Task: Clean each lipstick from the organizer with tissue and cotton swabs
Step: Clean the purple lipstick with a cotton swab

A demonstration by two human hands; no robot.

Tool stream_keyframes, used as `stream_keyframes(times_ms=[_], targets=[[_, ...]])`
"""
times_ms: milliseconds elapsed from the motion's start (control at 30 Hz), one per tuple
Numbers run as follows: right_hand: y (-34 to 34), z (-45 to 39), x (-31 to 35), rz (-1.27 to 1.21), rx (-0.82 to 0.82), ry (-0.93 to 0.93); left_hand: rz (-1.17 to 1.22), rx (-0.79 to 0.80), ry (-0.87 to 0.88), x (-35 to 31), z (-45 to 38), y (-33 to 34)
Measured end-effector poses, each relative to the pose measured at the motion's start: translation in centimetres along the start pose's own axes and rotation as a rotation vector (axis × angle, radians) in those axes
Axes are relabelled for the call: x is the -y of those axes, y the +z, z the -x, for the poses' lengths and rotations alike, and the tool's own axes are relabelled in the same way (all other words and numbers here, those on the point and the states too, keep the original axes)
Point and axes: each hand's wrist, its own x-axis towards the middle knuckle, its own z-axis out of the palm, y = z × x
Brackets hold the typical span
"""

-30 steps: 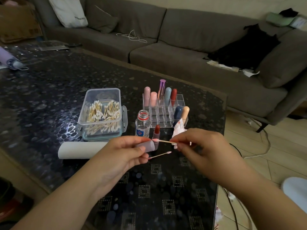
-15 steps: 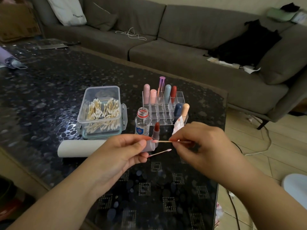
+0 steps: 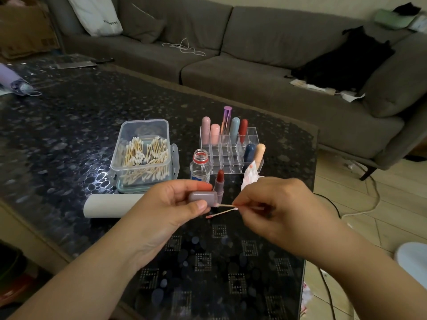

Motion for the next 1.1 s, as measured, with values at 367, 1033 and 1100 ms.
stream_keyframes(times_ms=[367,1033,1100], targets=[[-0.25,0.03,-0.04,0.011,-0.03,0.049,-0.022,0.037,0.043,0.04,0.02,0.1],[-0.23,0.28,0.22,-0.112,-0.005,0.017,0.021,0.028,0.071,0.4,-0.36,0.14],[-0.38,0.27,0.14,-0.118,-0.003,0.018,0.012,0.04,0.062,0.4,-0.36,0.18]])
